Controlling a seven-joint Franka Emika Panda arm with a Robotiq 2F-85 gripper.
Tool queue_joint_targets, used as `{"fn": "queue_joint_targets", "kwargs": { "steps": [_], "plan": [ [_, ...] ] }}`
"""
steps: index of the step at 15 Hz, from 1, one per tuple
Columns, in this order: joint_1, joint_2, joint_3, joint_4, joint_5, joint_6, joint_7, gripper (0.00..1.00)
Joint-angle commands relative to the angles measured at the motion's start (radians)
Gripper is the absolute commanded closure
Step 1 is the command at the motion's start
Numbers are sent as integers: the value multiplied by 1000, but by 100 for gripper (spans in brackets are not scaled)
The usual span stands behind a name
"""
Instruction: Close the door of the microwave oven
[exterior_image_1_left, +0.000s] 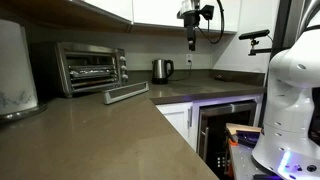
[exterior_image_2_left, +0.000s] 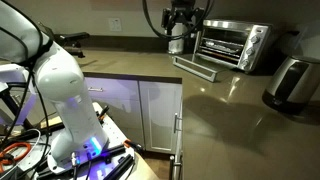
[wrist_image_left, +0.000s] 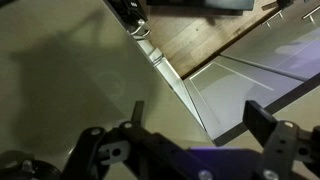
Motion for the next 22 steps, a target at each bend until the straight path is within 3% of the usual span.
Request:
{"fn": "queue_joint_targets", "kwargs": {
  "steps": [1,17,22],
  "plan": [
    [-6,2,5,3,3,-3,-3,0],
    [-6,2,5,3,3,-2,-3,0],
    [-6,-8,4,-16,-11,54,-13,0]
  ]
}}
